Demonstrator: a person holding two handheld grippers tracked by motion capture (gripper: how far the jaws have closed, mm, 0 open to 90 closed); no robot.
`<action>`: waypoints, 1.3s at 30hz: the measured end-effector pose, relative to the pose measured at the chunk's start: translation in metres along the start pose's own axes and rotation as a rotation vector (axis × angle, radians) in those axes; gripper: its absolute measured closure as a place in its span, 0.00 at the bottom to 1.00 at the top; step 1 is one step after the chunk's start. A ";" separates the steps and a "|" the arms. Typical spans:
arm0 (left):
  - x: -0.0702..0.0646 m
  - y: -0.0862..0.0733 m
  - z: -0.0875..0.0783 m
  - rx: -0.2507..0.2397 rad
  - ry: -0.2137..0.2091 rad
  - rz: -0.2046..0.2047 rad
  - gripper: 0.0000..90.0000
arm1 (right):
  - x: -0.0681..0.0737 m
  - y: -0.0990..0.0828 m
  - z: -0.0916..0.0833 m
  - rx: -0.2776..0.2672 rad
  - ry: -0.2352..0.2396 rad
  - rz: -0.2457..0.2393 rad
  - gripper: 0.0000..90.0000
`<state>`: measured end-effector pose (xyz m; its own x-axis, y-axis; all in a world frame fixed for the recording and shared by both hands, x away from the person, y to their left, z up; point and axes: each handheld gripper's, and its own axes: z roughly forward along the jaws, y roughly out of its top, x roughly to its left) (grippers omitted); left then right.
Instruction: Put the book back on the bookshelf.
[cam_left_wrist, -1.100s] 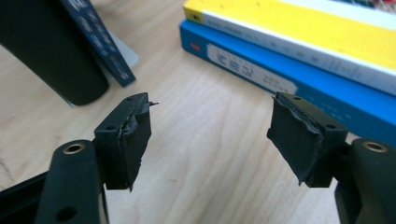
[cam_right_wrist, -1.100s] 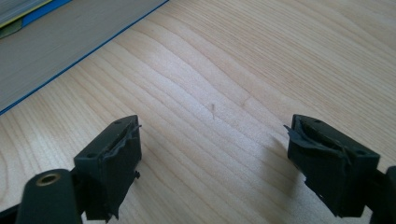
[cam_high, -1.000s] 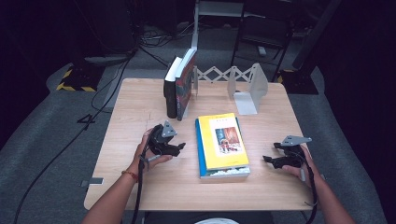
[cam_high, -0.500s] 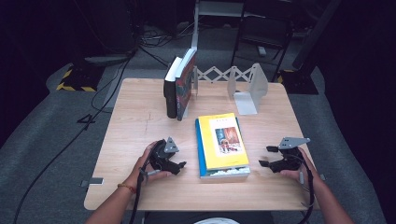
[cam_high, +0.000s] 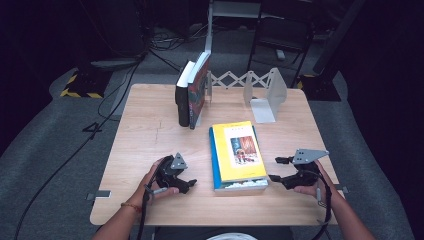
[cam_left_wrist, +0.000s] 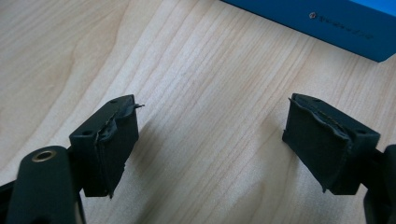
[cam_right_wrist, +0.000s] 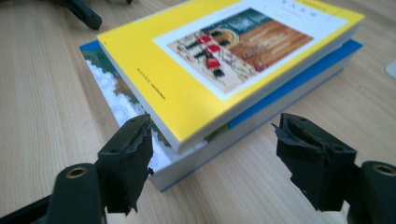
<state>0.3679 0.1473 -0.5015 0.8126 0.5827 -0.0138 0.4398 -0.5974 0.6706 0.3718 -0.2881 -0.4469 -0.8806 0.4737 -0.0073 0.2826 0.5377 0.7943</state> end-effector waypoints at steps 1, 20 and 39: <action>0.000 -0.001 0.000 -0.005 0.001 -0.003 0.19 | 0.001 0.003 0.000 -0.007 0.000 -0.004 0.29; 0.001 -0.004 0.000 -0.026 -0.003 -0.001 0.18 | 0.004 0.016 0.038 0.035 0.059 0.012 0.25; 0.003 0.042 0.000 -0.121 -0.078 0.013 0.19 | 0.009 0.021 0.060 0.140 0.024 -0.085 0.14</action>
<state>0.3884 0.1240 -0.4730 0.8475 0.5275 -0.0589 0.3832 -0.5312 0.7557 0.3927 -0.2309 -0.4664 -0.9118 0.4069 -0.0548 0.2558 0.6676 0.6992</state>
